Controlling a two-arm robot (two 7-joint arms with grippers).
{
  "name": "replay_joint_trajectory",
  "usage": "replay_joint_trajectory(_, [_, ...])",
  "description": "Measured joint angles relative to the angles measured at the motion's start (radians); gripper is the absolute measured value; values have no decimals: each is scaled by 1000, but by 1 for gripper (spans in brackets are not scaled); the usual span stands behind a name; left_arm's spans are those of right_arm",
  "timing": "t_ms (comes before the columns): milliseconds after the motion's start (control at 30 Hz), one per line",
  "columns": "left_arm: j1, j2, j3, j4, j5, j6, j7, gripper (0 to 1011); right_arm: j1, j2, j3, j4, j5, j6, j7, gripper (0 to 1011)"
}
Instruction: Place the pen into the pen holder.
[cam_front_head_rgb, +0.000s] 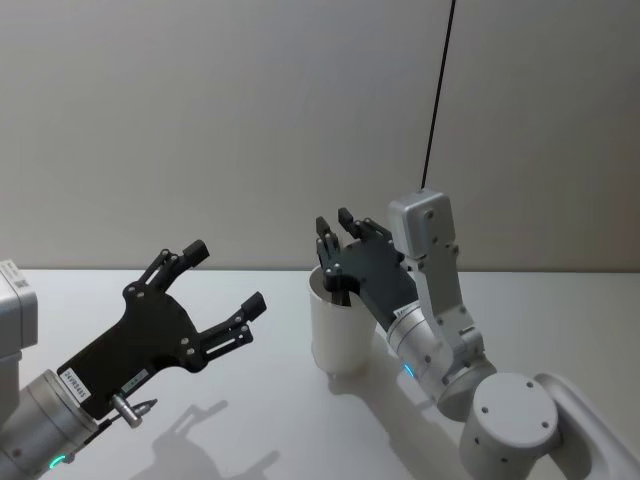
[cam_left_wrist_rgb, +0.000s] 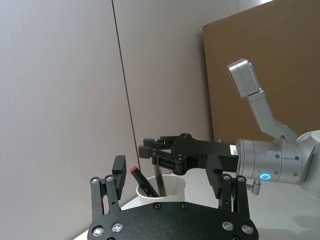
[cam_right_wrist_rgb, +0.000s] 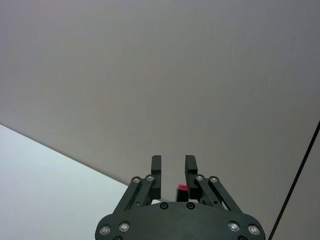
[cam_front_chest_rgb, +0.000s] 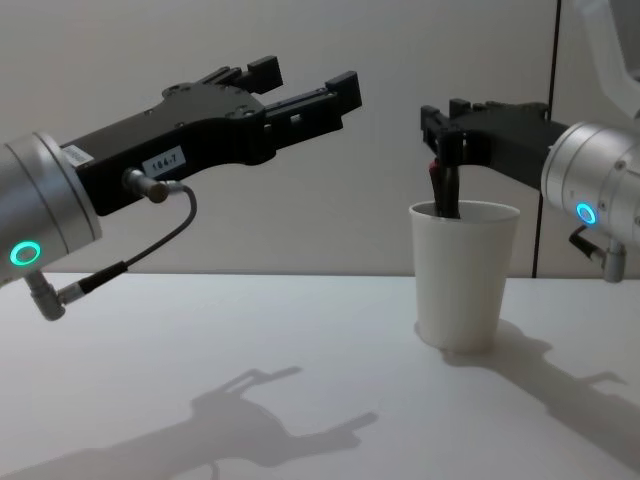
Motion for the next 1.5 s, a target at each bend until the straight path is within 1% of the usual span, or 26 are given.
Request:
replay_joint_trajectory(33, [0,0,0,0,0,0,0,1003,0,-1,1,3,0,1,0,293])
replay_joint_trajectory(67, [0,0,0,0,0,0,0,1003,0,-2,1,4,1,2,0,310])
replay_joint_trajectory(100, [0,0,0,0,0,0,0,1003,0,-3,1,6,1,2,1,366])
replay_joint_trajectory(200, [0,0,0,0,0,0,0,1003,0,-4,2,9,2,3,1,423])
replay_joint_trajectory(233, [0,0,0,0,0,0,0,1003,0,-5,2,10,2,3,1,492])
replay_joint_trajectory(300, [0,0,0,0,0,0,0,1003,0,-5,2,12,3,4,1,534])
replay_joint_trajectory(367, [0,0,0,0,0,0,0,1003,0,-6,3,14,3,4,2,614])
replay_joint_trajectory(400, [0,0,0,0,0,0,0,1003,0,-7,3,15,3,4,2,625])
replay_joint_trajectory(433, [0,0,0,0,0,0,0,1003,-1,-7,3,15,3,4,2,674])
replay_joint_trajectory(500, [0,0,0,0,0,0,0,1003,-1,-7,4,15,3,5,3,693])
replay_joint_trajectory(533, [0,0,0,0,0,0,0,1003,-2,-7,5,13,3,5,4,751])
replay_joint_trajectory(600, [0,0,0,0,0,0,0,1003,-6,-4,7,3,4,6,6,828])
replay_joint_trajectory(667, [0,0,0,0,0,0,0,1003,-11,-1,11,-10,7,8,9,864])
replay_joint_trajectory(700, [0,0,0,0,0,0,0,1003,-17,4,15,-27,11,11,12,915])
replay_joint_trajectory(767, [0,0,0,0,0,0,0,1003,-31,14,24,-57,21,17,18,959])
replay_joint_trajectory(900, [0,0,0,0,0,0,0,1003,-54,31,46,-110,40,29,27,1001])
replay_joint_trajectory(967, [0,0,0,0,0,0,0,1003,-85,53,72,-165,60,40,36,1001])
replay_joint_trajectory(1033, [0,0,0,0,0,0,0,1003,-101,64,87,-192,72,47,40,1001])
replay_joint_trajectory(1067, [0,0,0,0,0,0,0,1003,-119,75,101,-220,82,54,43,1001])
replay_joint_trajectory(1133, [0,0,0,0,0,0,0,1003,-134,84,114,-244,92,61,47,1001])
replay_joint_trajectory(1200, [0,0,0,0,0,0,0,1003,-146,92,125,-263,100,67,49,1001])
replay_joint_trajectory(1333, [0,0,0,0,1,0,1,1003,-147,92,125,-263,100,67,49,1001])
replay_joint_trajectory(1400, [1,0,1,0,3,2,7,1003,-155,92,127,-263,100,67,49,1001])
replay_joint_trajectory(1500, [2,0,4,-2,16,14,30,1003,-180,93,136,-268,102,65,49,1001])
